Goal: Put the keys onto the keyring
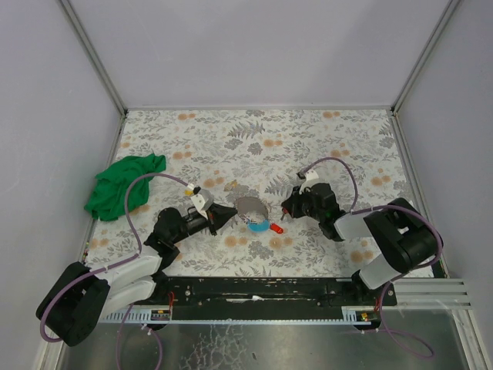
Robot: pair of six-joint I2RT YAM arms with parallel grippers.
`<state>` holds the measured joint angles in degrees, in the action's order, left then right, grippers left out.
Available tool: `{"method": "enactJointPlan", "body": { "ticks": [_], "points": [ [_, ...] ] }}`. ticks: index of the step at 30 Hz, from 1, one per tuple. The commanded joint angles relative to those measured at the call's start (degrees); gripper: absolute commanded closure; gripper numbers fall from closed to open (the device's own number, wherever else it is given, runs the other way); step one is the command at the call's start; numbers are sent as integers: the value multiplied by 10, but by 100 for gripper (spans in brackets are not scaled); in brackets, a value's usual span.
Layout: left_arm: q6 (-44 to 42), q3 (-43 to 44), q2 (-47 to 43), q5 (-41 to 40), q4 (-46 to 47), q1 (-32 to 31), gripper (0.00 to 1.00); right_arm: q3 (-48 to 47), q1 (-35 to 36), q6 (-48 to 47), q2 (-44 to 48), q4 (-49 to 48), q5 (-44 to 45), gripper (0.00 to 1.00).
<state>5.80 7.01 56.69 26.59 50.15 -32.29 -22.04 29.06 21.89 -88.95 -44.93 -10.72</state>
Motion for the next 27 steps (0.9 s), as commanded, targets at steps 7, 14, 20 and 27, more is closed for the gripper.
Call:
{"method": "enactJointPlan", "body": {
  "ticks": [7, 14, 20, 27],
  "points": [
    [7, 12, -5, 2, 44, 2, 100, -18, -4, -8, -2, -10, -15, 83],
    [7, 12, -5, -1, 43, 2, 100, -94, -3, -44, 61, 204, 17, 63],
    [7, 13, -1, -1, 44, 2, 100, -196, 31, -90, 70, 424, 83, 57],
    [7, 12, -5, -7, 41, 2, 100, -321, 103, -131, 1, 596, 206, 57]
  ]
}}
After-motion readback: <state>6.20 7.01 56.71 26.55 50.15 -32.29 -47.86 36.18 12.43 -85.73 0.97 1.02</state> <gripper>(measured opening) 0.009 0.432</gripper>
